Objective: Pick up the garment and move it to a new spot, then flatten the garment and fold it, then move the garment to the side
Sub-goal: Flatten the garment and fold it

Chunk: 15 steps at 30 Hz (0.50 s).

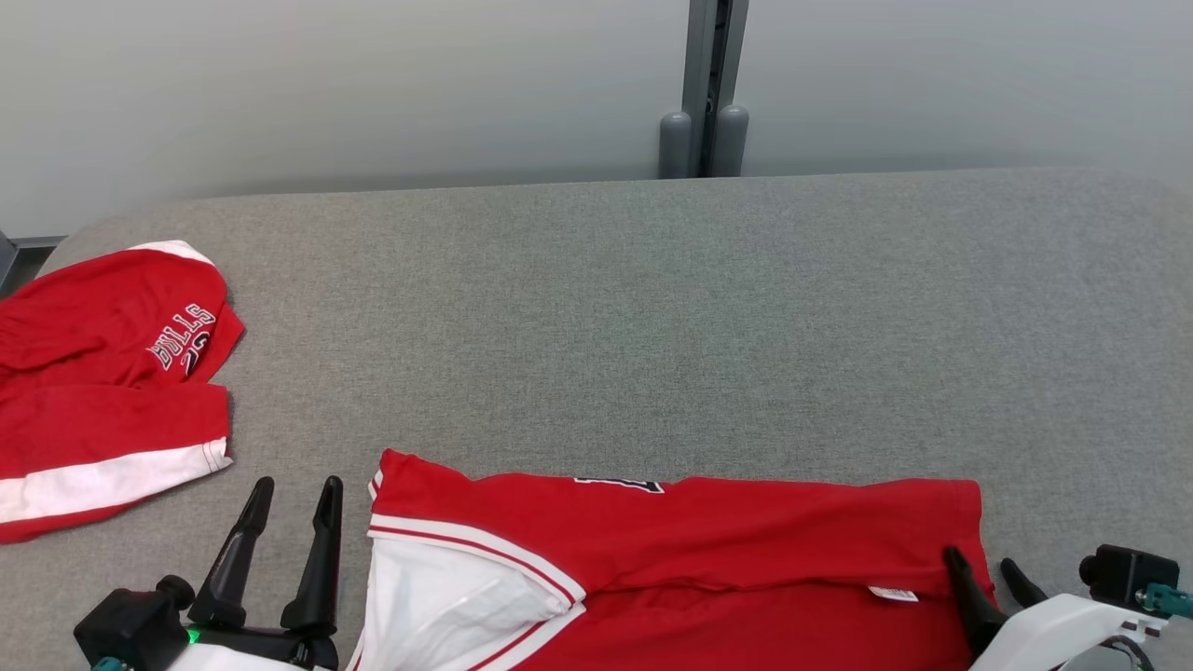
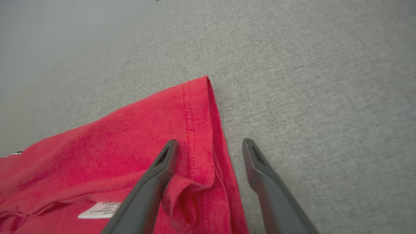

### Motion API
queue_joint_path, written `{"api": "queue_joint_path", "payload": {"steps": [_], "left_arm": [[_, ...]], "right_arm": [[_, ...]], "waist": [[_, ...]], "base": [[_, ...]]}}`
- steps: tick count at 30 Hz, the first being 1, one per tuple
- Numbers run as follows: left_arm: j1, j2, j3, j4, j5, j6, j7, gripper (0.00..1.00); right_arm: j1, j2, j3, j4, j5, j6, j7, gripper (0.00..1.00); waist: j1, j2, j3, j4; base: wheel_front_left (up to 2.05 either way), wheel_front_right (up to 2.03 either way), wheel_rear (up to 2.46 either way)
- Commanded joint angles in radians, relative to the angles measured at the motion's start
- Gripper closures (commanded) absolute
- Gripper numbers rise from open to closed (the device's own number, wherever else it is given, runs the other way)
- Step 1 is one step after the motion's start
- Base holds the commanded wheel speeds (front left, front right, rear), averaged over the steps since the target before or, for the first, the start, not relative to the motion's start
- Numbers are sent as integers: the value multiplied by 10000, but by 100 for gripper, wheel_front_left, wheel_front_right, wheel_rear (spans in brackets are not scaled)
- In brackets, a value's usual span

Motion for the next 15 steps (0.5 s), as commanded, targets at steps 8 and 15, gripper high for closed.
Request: {"api": "queue_joint_path", "payload": {"steps": [8, 15], "left_arm": [[-295, -360, 287, 311, 408, -371, 7, 0], [-382, -527, 439, 462, 609, -545, 5, 0]], "right_arm": [[-139, -66, 483, 579, 515, 2, 466, 0], [-371, -177, 772, 640, 747, 2, 266, 100]], "waist": [[0, 0, 106, 83], [0, 0, 145, 73]], "base": [[0, 0, 0], [0, 0, 0]]}}
